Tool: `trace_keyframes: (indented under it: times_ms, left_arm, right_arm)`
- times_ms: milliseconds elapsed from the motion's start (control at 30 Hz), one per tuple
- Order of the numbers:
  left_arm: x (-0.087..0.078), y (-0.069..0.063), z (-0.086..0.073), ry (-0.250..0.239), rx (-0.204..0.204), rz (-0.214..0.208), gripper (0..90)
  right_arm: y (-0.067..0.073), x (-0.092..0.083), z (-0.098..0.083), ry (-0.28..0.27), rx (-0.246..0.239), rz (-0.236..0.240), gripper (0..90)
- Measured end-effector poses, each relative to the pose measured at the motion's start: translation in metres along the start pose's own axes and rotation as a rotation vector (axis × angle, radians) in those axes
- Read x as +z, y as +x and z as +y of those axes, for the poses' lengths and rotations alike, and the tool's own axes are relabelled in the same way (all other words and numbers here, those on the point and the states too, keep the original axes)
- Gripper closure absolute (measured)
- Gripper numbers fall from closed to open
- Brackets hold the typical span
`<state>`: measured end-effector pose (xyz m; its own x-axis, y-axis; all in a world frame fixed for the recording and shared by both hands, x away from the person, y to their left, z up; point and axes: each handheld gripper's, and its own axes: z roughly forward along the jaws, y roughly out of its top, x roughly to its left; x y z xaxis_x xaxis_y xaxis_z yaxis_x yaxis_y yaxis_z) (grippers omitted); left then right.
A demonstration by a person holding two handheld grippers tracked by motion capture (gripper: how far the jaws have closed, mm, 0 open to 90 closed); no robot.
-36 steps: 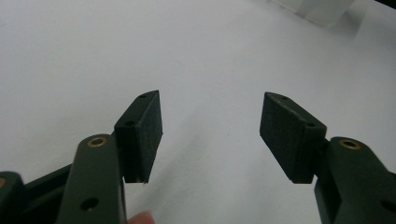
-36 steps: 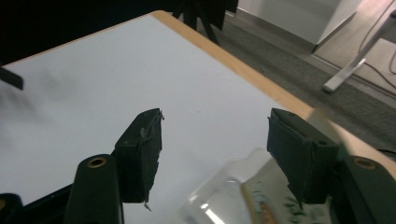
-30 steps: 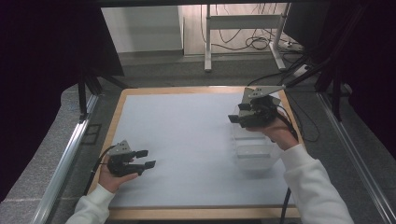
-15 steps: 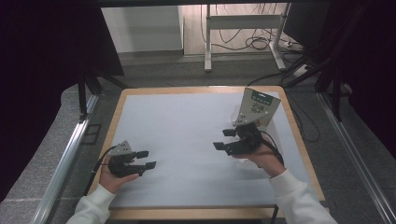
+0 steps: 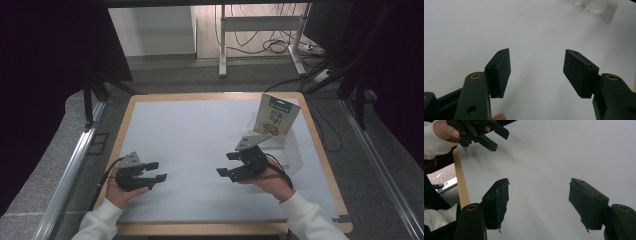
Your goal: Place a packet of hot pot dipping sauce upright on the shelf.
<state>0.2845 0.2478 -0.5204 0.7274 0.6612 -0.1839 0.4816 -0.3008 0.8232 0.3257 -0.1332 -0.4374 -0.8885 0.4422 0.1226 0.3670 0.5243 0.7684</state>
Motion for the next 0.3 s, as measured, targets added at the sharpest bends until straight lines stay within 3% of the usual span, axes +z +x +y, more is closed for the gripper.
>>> trace_keyframes:
  times_ms: [300]
  left_arm:
    - [-0.0008, 0.0005, -0.0014, 0.005, 0.002, -0.001, 38.4]
  right_arm:
    - [0.0071, 0.0096, 0.0006, 0.016, -0.011, -0.007, 29.8]
